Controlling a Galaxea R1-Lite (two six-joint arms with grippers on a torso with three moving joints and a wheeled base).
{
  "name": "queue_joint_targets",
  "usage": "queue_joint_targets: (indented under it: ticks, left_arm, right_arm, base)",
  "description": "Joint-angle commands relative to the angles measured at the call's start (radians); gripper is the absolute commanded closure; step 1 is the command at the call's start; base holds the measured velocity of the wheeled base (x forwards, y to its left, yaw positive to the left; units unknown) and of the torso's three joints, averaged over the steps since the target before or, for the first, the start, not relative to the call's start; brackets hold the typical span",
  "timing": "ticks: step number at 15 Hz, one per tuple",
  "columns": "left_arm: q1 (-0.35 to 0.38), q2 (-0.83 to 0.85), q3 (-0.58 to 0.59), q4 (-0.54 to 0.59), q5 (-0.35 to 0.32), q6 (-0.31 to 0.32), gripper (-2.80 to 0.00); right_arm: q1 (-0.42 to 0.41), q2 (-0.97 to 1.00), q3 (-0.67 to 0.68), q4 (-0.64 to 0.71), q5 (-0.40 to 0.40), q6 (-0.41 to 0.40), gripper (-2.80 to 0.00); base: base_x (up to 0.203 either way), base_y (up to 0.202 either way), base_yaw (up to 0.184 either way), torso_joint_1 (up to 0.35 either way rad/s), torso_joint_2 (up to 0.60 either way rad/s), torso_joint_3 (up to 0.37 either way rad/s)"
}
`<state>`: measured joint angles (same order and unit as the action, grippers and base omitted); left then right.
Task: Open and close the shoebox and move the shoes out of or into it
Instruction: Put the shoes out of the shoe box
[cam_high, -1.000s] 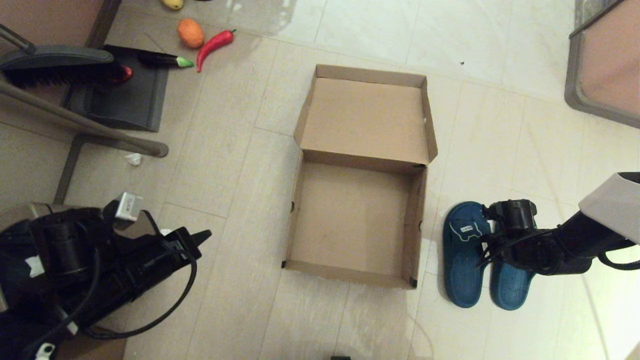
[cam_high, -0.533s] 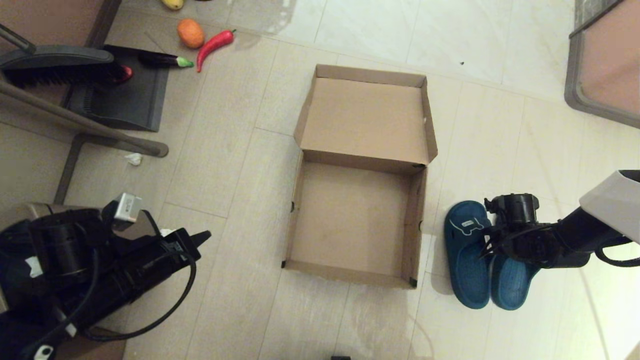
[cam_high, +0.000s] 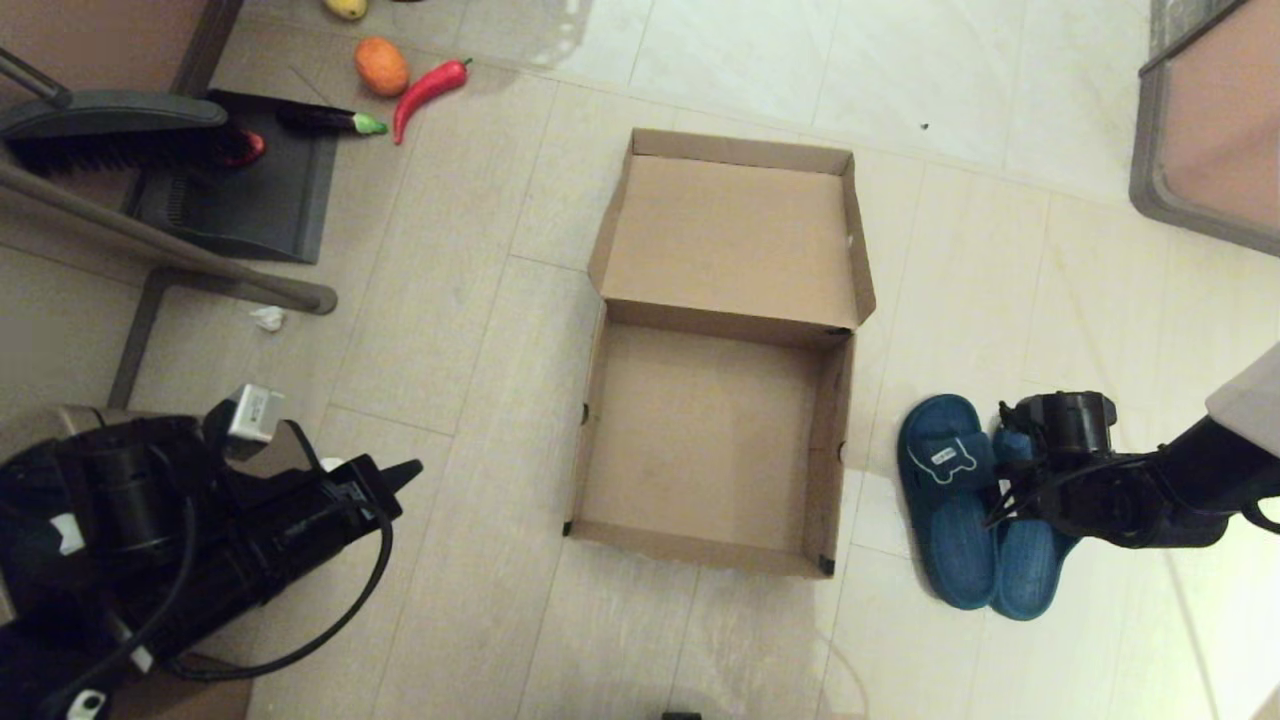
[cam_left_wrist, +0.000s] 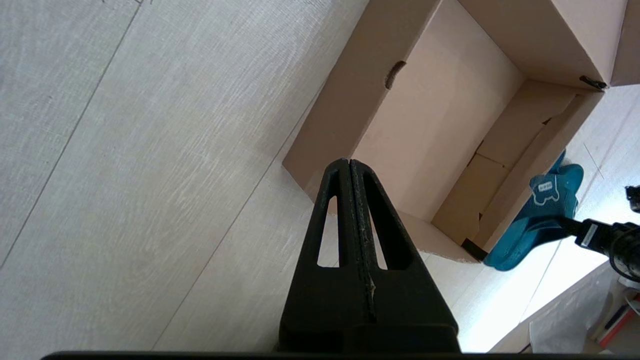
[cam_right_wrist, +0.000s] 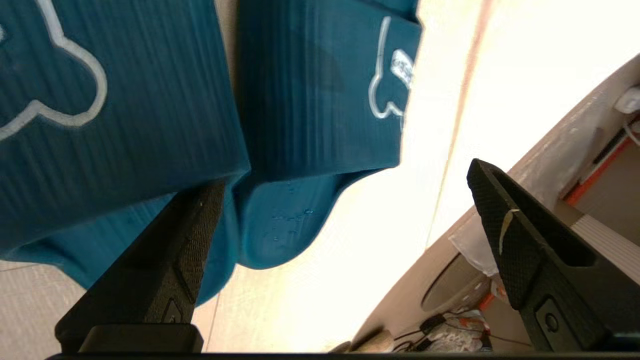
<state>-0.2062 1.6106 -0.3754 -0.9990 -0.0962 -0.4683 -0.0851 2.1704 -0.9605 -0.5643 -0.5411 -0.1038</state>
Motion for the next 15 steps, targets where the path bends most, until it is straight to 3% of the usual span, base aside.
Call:
queue_joint_targets:
  ticks: [1, 6, 10, 13, 15]
  left_arm:
    - [0.001, -0.008, 0.003, -0.006, 0.0, -0.009, 0.0]
    - [-0.001, -0.002, 0.001, -0.006, 0.0, -0.016, 0.0]
    - [-0.006, 0.011, 0.001, -0.006, 0.0, -0.016, 0.0]
    - [-0.012, 0.012, 0.028, -0.006, 0.0, -0.002, 0.0]
    - [-0.028, 0.015, 0.057, -0.006, 0.001, 0.073, 0.0]
  right_arm:
    - [-0.002, -0.025, 0.015, -0.002, -0.003, -0.002, -2.8]
    - [-0.031, -0.097, 0.109, 0.0, 0.011, 0.004, -2.8]
    - [-0.045, -0.275, 0.225, 0.0, 0.192, 0.006, -2.8]
    - [0.092, -0.278, 0.199, -0.001, 0.226, 0.017, -2.8]
    - [0.148, -0.154, 0.163, -0.022, 0.166, 0.019, -2.8]
  base:
    - [0.0, 0.0, 0.0, 0.0, 0.0, 0.0]
    - [0.0, 0.0, 0.0, 0.0, 0.0, 0.0]
    - [0.0, 0.0, 0.0, 0.0, 0.0, 0.0]
    - [0.0, 0.0, 0.0, 0.0, 0.0, 0.0]
    - [0.0, 0.0, 0.0, 0.0, 0.0, 0.0]
